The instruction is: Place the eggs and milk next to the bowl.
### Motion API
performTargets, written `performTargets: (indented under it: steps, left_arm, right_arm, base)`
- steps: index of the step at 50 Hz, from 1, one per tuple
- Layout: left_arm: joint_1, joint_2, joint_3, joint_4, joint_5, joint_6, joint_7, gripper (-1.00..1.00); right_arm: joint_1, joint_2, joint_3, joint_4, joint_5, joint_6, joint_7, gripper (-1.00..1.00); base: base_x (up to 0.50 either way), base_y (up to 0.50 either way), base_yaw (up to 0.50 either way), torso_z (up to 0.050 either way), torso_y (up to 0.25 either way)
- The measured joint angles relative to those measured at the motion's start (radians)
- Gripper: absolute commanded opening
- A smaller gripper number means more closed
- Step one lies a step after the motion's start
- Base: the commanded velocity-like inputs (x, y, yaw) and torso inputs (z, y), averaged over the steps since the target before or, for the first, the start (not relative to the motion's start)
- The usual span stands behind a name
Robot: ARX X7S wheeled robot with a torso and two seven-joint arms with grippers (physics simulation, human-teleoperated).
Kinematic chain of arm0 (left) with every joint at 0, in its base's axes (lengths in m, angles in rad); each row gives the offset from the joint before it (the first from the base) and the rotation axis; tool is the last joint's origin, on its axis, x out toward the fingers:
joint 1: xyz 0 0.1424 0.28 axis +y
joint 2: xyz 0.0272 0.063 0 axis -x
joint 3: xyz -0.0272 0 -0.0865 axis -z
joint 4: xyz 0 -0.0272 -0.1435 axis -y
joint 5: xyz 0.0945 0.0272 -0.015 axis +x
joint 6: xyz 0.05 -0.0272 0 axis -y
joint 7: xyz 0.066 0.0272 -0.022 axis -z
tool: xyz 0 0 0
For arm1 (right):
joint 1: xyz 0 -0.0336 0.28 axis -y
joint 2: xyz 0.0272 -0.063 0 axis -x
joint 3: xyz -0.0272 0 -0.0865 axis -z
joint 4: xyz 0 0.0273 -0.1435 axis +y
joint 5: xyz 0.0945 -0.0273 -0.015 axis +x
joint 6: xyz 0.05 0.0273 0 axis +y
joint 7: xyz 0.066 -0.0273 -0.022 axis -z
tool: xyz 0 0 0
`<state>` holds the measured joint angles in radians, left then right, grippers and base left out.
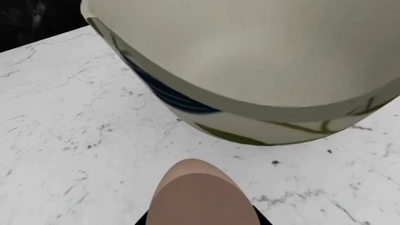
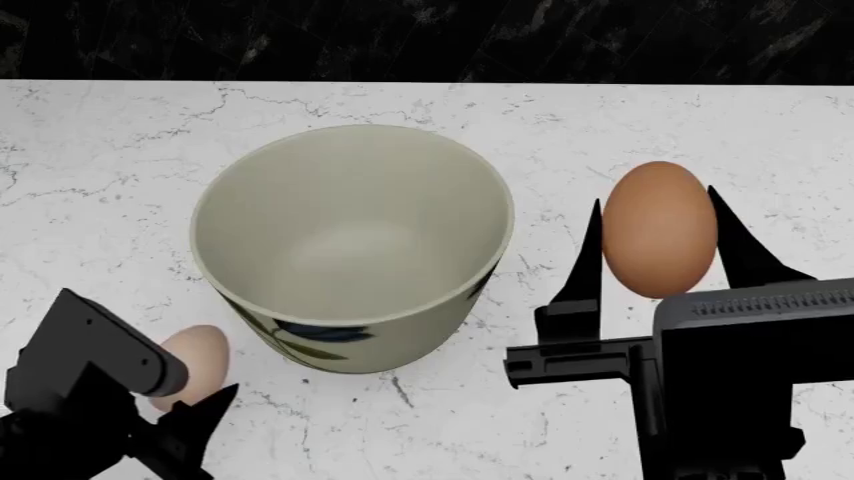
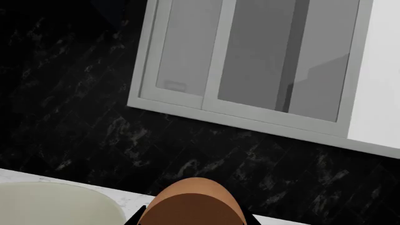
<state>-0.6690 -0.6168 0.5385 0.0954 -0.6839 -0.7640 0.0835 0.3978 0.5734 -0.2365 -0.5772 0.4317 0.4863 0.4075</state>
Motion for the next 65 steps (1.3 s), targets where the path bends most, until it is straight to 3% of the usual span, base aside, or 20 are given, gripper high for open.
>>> performTargets:
  steps: [49, 50, 65]
  left_arm:
    - [-0.055, 0.053, 0.067, -0.122, 0.054, 0.047, 0.057, -1.0]
    - [-0.055, 0.053, 0.068, -0.123, 0.054, 0.048, 0.058, 1.0]
    - [-0.056, 0.047, 0.066, -0.131, 0.051, 0.058, 0.038, 1.0]
  right_arm:
    - [0.019, 0.003, -0.003, 0.007, 0.014, 0.008, -0.001, -1.0]
    - [0.019, 0.003, -0.003, 0.007, 0.015, 0.008, -0.001, -1.0]
    - [0.017, 0.002, -0.006, 0.01, 0.02, 0.004, -0.001, -1.0]
  base:
    - [0.0, 0.0, 0.0, 0.0, 0.0]
    - [0.0, 0.0, 0.0, 0.0, 0.0]
    - [0.0, 0.0, 0.0, 0.0, 0.0]
